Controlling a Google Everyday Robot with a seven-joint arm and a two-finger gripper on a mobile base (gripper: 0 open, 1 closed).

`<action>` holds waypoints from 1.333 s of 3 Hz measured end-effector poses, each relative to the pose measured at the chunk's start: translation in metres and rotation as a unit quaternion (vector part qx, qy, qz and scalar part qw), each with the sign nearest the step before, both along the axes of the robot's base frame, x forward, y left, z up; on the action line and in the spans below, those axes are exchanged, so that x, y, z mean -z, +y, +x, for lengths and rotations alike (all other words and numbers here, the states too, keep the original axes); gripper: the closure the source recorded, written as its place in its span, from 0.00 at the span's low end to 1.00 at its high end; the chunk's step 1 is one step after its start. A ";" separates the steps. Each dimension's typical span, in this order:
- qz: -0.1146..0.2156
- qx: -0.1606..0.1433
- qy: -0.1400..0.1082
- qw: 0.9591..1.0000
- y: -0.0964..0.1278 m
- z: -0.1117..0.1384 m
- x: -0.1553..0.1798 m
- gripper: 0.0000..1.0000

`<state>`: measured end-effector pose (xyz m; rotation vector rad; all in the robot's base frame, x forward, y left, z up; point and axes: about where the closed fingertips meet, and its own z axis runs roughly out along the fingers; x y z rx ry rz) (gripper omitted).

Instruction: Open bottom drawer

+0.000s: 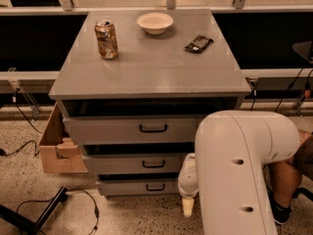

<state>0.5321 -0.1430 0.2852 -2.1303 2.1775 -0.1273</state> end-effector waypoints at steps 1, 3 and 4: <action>-0.017 0.001 0.009 1.000 -0.011 -0.007 0.022 0.00; -0.011 0.003 0.007 1.000 -0.020 -0.001 0.054 0.00; 0.007 -0.008 -0.007 1.000 -0.019 0.014 0.059 0.00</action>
Offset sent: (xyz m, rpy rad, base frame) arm -0.0176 -0.0236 -0.0625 -0.0566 0.0430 -0.0211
